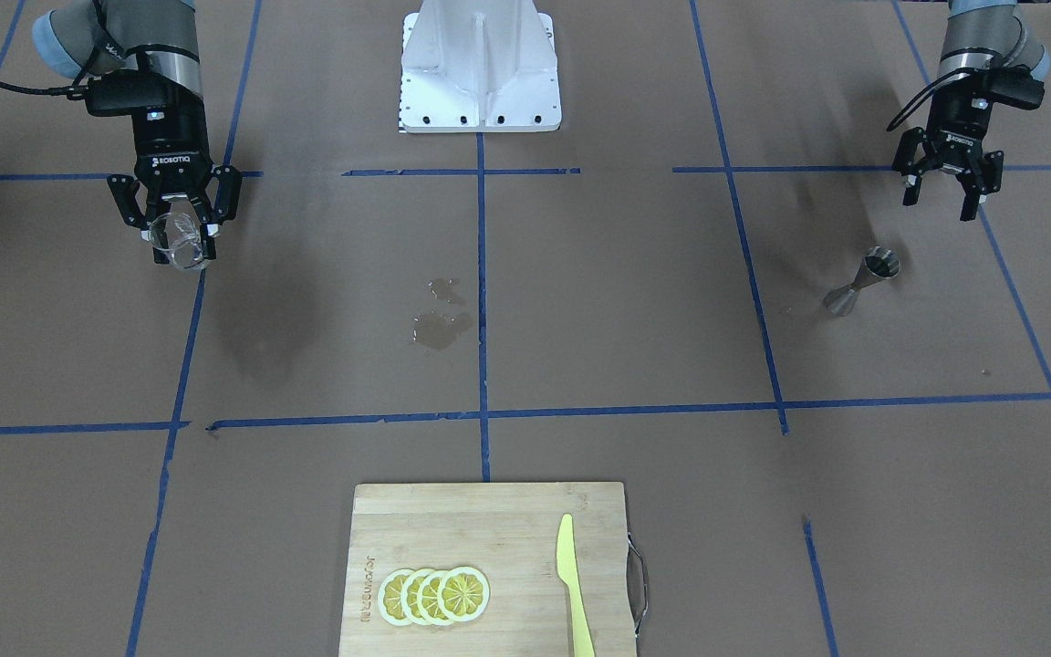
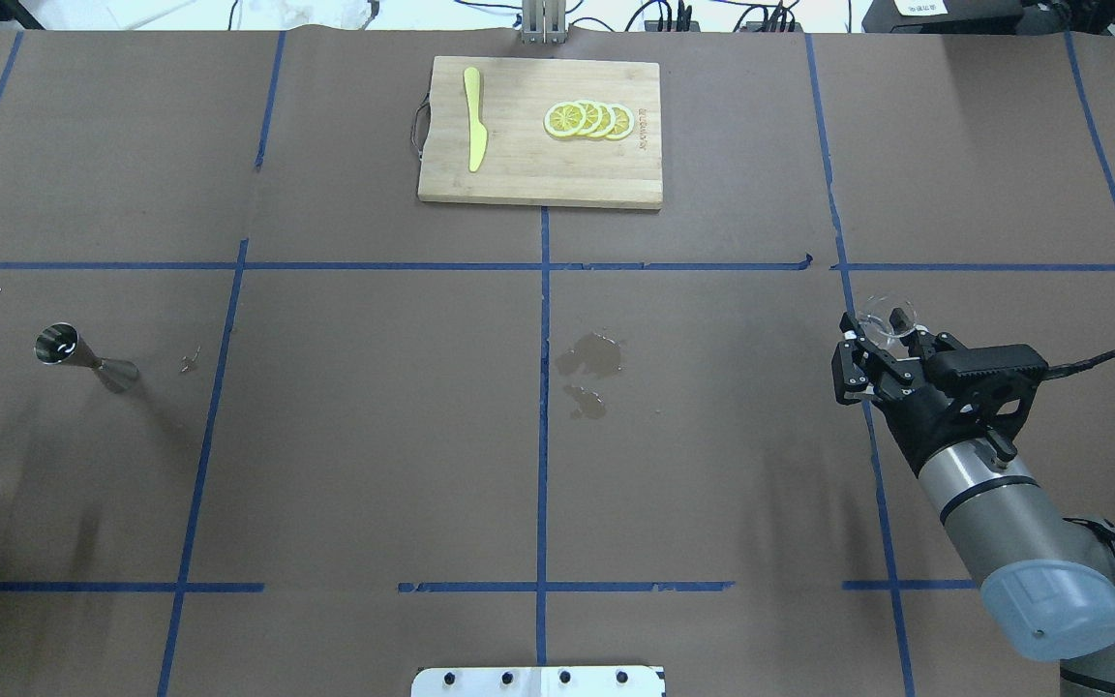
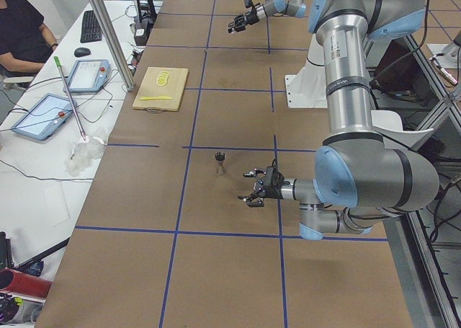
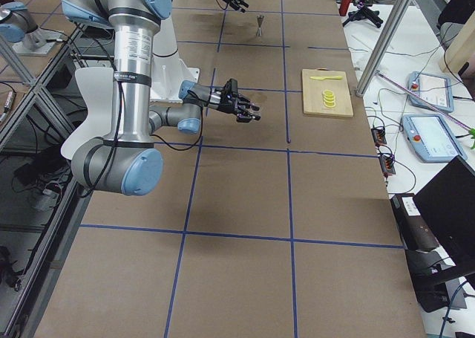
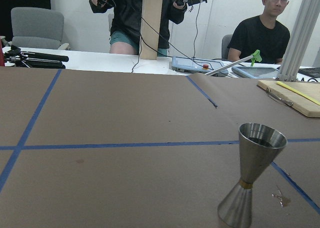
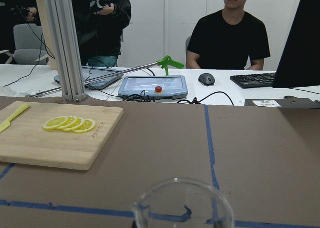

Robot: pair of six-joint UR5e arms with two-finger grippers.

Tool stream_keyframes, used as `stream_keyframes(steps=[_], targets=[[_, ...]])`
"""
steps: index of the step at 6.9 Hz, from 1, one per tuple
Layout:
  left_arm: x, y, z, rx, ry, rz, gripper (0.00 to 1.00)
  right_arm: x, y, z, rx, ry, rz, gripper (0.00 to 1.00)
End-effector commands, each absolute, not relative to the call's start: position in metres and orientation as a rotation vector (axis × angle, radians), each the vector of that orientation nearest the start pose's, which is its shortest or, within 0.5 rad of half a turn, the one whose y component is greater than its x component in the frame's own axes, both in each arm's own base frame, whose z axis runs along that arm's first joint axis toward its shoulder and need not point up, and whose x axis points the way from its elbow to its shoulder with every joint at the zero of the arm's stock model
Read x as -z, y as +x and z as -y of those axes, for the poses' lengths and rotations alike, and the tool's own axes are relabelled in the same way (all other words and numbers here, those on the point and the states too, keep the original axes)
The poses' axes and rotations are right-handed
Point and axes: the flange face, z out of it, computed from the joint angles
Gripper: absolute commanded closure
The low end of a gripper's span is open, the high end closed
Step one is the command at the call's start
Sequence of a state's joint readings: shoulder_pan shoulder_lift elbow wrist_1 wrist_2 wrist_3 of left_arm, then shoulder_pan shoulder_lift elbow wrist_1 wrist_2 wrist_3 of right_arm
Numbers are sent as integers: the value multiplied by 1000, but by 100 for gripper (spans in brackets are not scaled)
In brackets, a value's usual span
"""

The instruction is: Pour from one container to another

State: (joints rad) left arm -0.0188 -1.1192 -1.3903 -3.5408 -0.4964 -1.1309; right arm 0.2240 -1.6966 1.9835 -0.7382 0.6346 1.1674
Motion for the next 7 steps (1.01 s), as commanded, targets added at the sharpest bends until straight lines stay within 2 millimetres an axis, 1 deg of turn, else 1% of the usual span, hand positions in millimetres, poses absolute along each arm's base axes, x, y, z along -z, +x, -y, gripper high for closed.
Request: stream_keyframes(steps=[1, 2, 3, 4, 5, 6, 7], targets=[[-692, 180, 246, 421, 1120, -930, 0, -415, -364, 301, -369, 1099, 715, 100], [-691, 174, 258, 431, 1112, -924, 0, -419, -366, 301, -377, 1099, 712, 100], [-685, 180, 279, 423, 1127, -886, 0, -442, -374, 302, -393, 1082, 696, 100], [-666, 188, 313, 406, 1188, -863, 0, -454, -385, 303, -393, 1077, 682, 100], [-659, 182, 342, 391, 1185, -829, 0, -463, -404, 306, -394, 1096, 659, 100], [-642, 190, 377, 378, 1182, -814, 0, -467, -416, 308, -394, 1102, 649, 100], [-623, 190, 421, 361, 1169, -781, 0, -486, -423, 305, -402, 1109, 626, 100]])
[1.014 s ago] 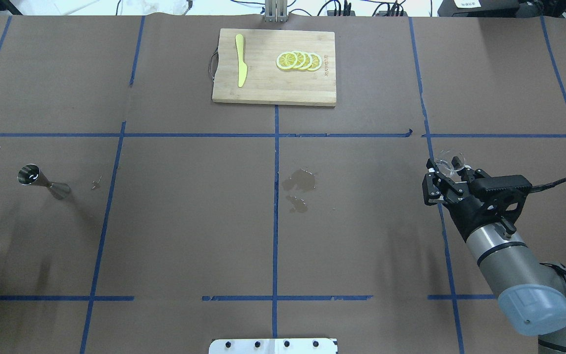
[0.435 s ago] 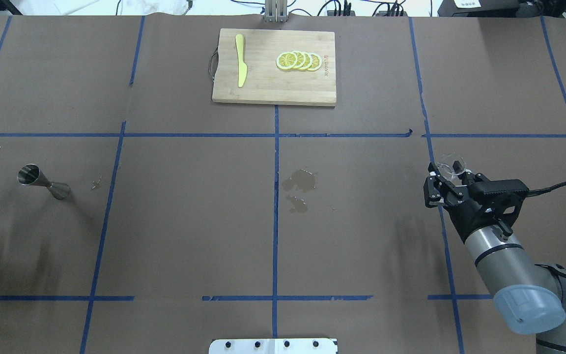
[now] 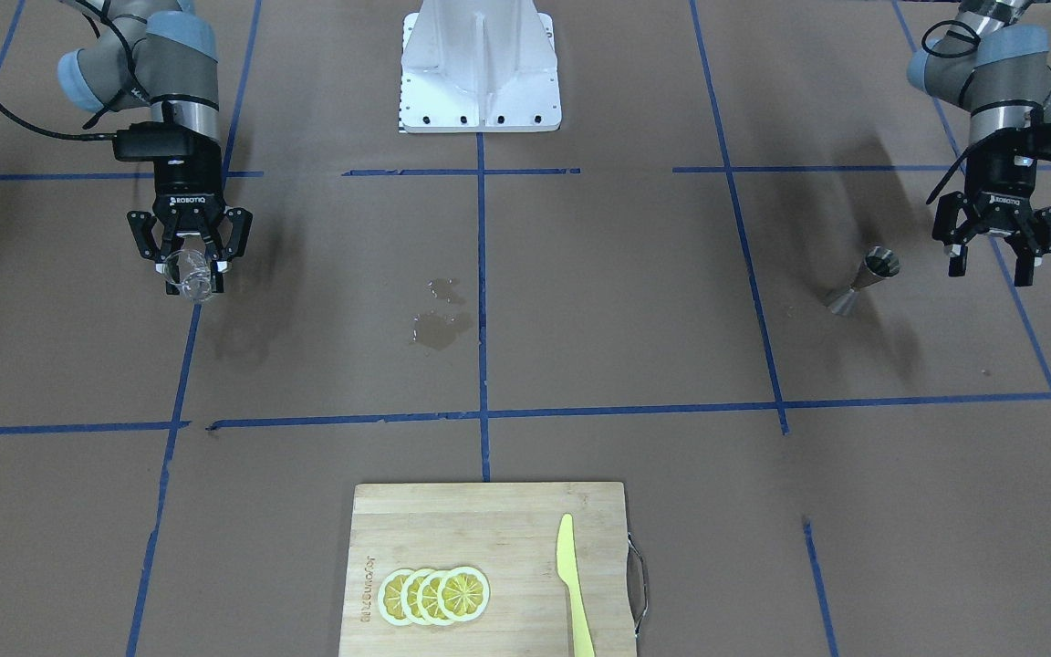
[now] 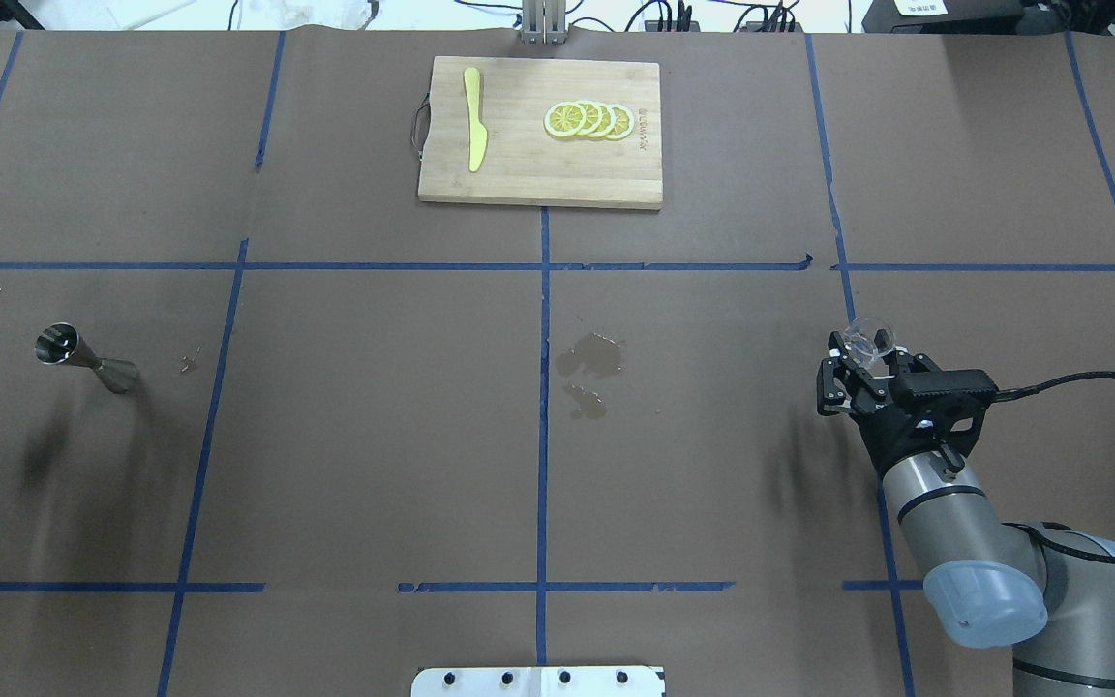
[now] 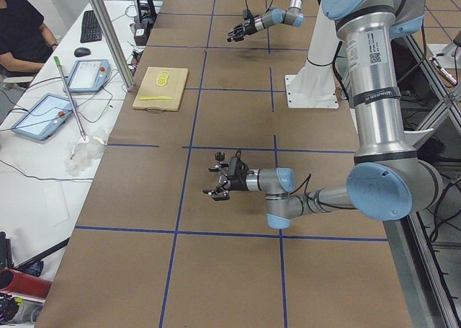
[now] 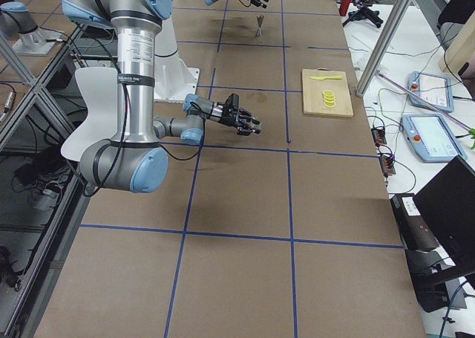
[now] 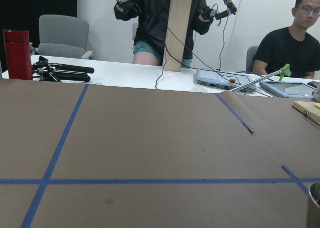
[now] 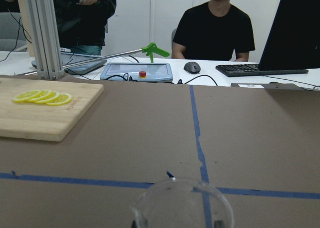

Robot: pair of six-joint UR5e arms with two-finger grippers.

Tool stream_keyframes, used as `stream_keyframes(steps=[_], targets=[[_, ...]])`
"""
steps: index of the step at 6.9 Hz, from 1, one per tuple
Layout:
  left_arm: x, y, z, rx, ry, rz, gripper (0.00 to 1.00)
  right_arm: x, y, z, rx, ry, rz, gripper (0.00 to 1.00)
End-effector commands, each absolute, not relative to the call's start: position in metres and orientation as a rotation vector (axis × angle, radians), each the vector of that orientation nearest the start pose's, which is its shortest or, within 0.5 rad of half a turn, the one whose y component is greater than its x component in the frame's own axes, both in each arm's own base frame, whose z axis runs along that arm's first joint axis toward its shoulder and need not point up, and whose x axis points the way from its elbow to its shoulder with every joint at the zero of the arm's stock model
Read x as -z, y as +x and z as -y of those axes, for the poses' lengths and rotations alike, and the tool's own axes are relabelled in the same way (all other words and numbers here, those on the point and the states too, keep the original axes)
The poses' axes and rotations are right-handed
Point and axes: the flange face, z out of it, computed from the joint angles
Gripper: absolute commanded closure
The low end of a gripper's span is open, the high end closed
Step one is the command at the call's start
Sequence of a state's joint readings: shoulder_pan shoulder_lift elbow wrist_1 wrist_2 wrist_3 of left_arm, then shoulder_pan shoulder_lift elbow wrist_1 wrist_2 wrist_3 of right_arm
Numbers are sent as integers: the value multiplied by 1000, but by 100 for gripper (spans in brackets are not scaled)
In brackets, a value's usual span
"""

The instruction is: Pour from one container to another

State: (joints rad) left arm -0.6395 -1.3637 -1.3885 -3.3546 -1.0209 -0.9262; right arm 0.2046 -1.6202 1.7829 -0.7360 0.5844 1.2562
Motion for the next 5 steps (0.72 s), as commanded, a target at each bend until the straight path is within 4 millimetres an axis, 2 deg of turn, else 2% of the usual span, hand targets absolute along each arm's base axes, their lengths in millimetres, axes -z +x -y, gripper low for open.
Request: stream_keyframes(steps=[1, 3, 4, 5], targets=[[-613, 184, 445, 342, 1129, -794, 0, -491, -427, 300, -406, 1110, 631, 100], [-594, 152, 489, 258, 1134, -721, 0, -505, -435, 289, -409, 1130, 618, 100], [-592, 152, 498, 236, 1076, -717, 0, -514, -437, 282, -436, 1139, 657, 100], [-576, 148, 517, 216, 1011, -725, 0, -539, -439, 277, -440, 1164, 656, 100]])
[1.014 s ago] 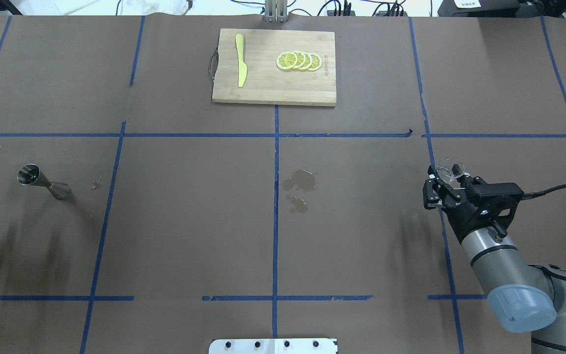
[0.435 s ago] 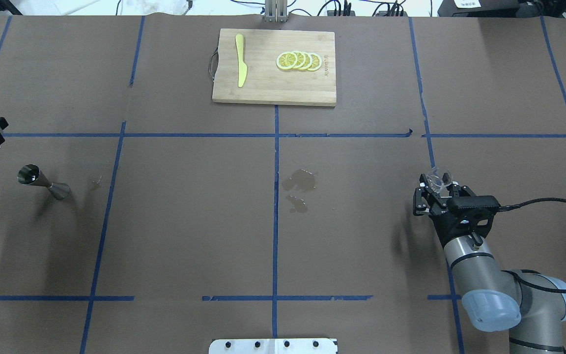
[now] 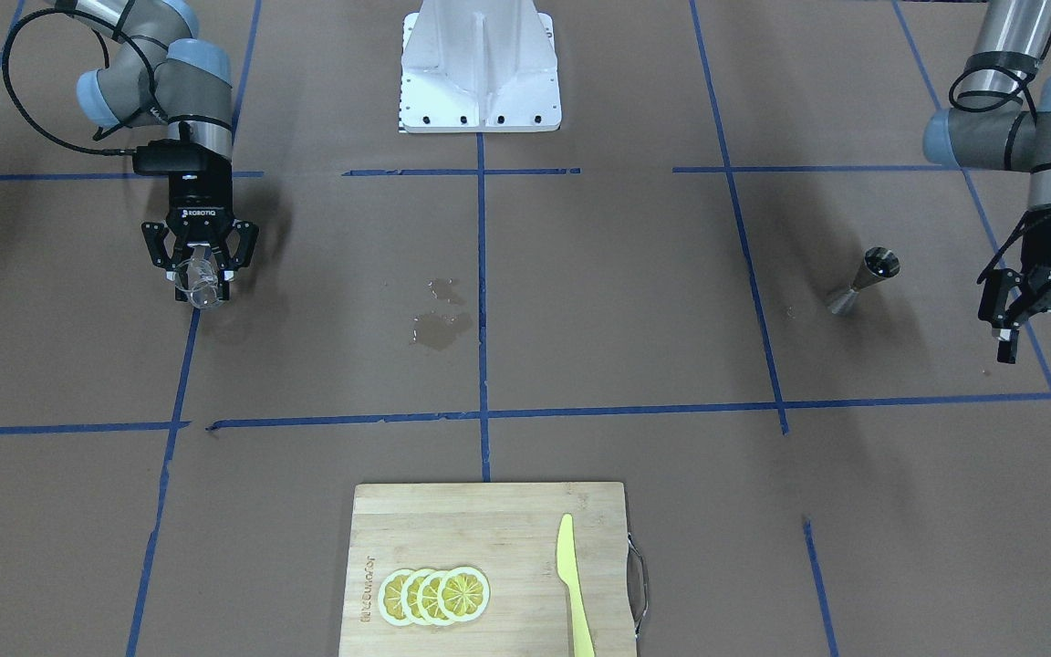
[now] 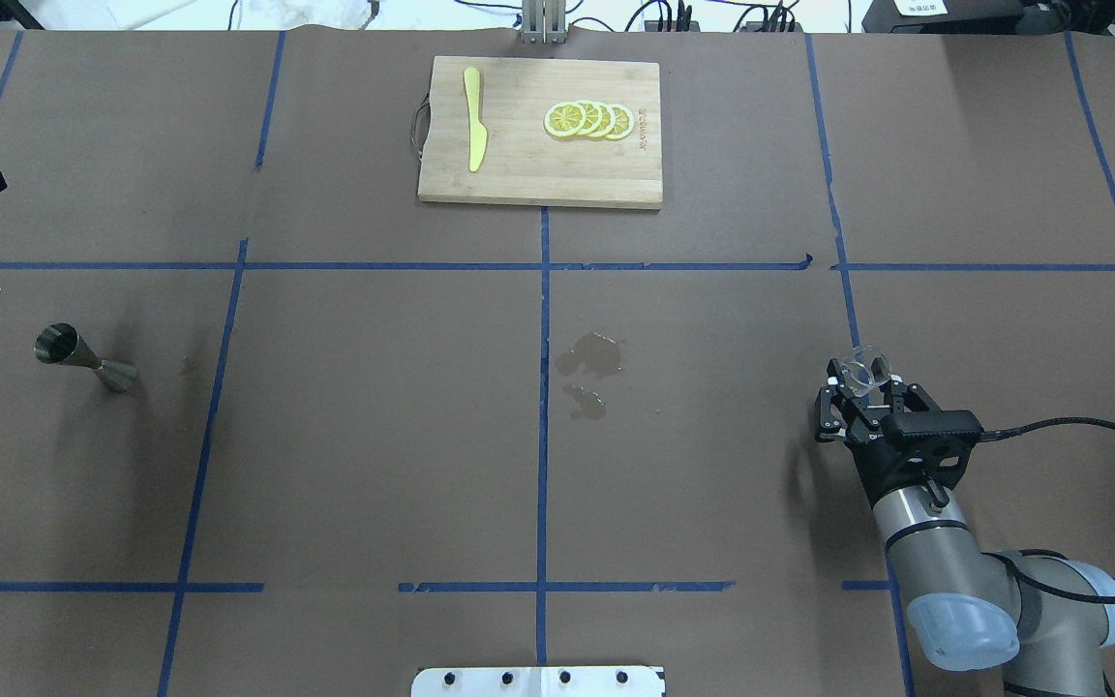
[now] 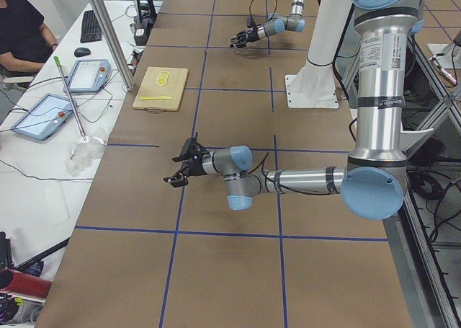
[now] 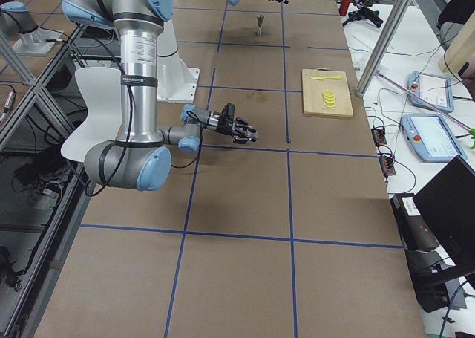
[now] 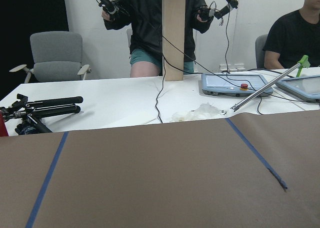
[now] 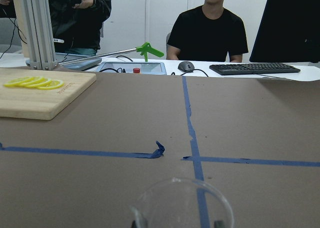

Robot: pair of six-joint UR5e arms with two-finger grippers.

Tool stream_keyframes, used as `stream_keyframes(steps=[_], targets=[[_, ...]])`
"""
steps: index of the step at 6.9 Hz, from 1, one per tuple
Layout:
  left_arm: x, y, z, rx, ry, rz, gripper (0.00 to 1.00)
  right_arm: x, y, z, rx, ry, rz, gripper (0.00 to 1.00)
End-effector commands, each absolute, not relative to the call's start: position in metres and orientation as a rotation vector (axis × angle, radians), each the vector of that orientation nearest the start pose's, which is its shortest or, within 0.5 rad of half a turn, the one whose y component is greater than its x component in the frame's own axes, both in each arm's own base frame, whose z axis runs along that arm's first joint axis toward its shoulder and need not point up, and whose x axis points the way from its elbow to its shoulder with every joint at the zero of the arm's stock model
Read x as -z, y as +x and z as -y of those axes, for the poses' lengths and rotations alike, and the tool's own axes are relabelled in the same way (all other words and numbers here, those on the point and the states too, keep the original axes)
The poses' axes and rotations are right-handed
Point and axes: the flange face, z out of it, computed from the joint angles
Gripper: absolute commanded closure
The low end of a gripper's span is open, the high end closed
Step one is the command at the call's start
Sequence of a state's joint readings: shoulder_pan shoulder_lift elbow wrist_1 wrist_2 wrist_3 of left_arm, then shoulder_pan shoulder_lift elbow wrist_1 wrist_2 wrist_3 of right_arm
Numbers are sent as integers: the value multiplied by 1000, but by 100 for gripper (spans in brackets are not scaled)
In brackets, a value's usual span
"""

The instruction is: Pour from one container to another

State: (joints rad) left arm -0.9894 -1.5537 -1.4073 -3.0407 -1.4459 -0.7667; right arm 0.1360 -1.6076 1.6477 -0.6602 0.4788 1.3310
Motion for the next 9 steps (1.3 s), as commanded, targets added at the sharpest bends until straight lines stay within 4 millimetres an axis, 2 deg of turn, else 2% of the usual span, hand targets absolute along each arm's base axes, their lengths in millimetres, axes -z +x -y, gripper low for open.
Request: stream_keyframes(steps=[1, 3, 4, 6, 7, 8, 9], targets=[[-571, 132, 522, 184, 959, -751, 0, -538, -440, 275, -440, 1175, 655, 100], [-536, 105, 527, 110, 821, -827, 0, -532, -448, 269, -445, 1192, 664, 100], [-528, 91, 527, 101, 779, -858, 0, -541, -451, 267, -433, 1191, 652, 100], [-524, 88, 527, 101, 771, -866, 0, -542, -451, 267, -432, 1191, 651, 100], [-520, 87, 526, 99, 777, -869, 0, -544, -451, 266, -434, 1193, 649, 78], [-517, 86, 524, 100, 783, -869, 0, -543, -451, 267, -443, 1206, 645, 3], [-515, 85, 523, 99, 786, -871, 0, -541, -451, 267, -446, 1205, 649, 0]])
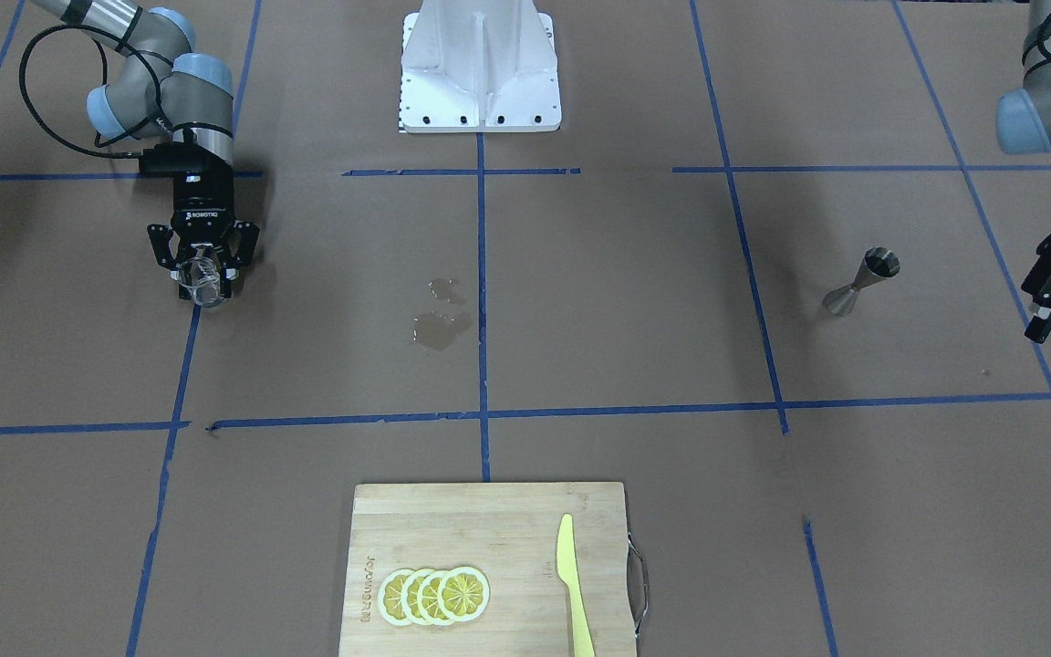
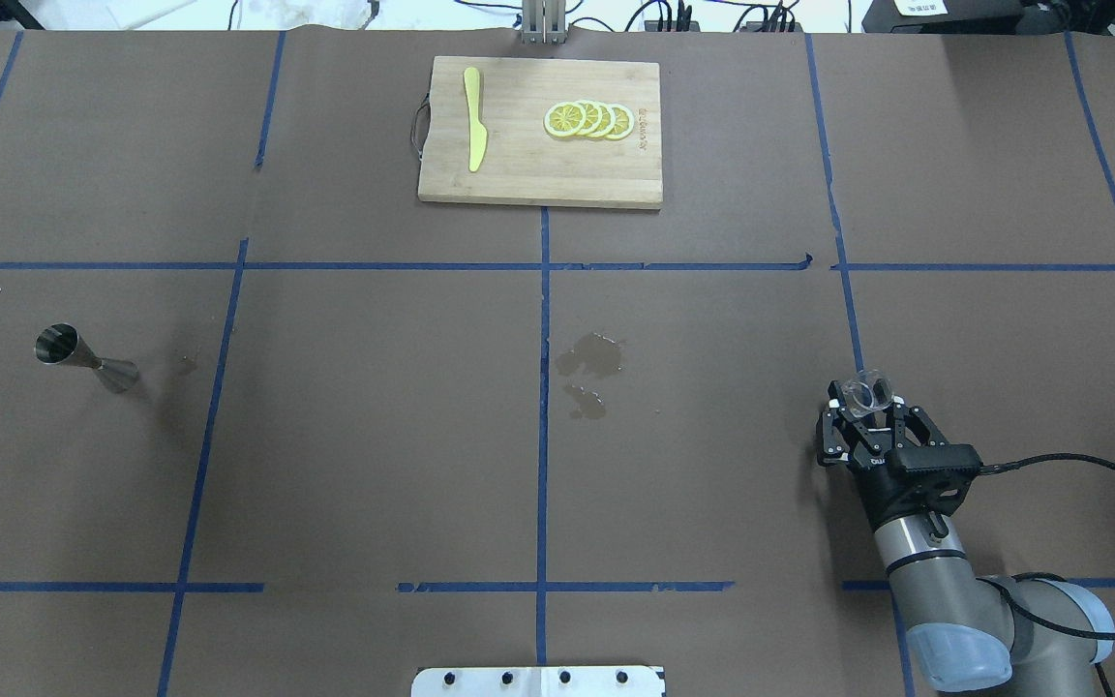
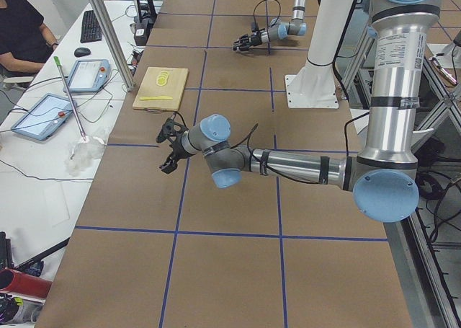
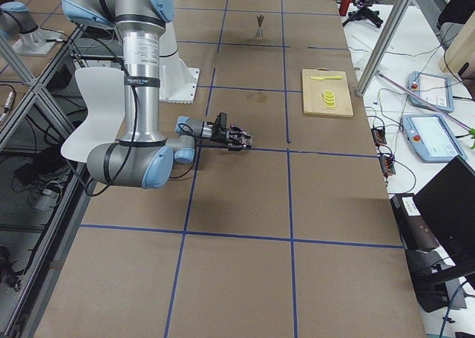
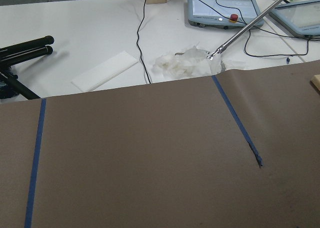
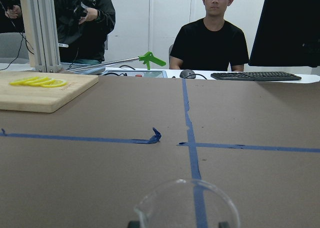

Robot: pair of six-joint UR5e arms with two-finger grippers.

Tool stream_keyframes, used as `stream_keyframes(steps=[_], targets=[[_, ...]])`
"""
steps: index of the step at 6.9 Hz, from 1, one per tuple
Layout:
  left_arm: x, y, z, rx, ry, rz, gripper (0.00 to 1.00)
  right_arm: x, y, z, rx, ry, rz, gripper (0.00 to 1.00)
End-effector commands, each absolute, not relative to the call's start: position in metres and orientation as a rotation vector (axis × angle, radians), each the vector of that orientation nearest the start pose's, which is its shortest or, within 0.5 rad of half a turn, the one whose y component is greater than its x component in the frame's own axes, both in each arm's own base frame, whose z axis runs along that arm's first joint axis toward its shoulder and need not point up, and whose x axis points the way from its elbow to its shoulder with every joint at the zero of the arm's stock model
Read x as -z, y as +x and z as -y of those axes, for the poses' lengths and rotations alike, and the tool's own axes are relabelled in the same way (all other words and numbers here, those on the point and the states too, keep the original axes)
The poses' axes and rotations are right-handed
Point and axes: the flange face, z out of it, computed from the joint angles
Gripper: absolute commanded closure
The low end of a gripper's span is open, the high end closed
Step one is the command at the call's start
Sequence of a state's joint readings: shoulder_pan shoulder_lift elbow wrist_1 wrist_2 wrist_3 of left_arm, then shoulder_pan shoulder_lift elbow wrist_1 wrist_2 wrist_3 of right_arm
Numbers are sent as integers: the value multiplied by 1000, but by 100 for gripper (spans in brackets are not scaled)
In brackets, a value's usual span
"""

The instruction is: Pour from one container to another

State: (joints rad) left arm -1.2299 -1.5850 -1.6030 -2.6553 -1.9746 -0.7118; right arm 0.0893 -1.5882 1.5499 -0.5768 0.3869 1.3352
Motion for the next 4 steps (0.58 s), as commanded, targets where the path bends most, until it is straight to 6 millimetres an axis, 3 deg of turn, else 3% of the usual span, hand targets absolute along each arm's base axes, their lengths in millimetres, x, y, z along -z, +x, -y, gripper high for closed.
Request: stream_keyframes(steps=[1, 4], targets=[[-514, 84, 518, 88, 759, -886, 0, -540, -450, 267, -449, 1205, 652, 0], [-511, 63, 496, 77, 704, -928, 0, -538, -450, 265, -447, 1203, 659, 0]])
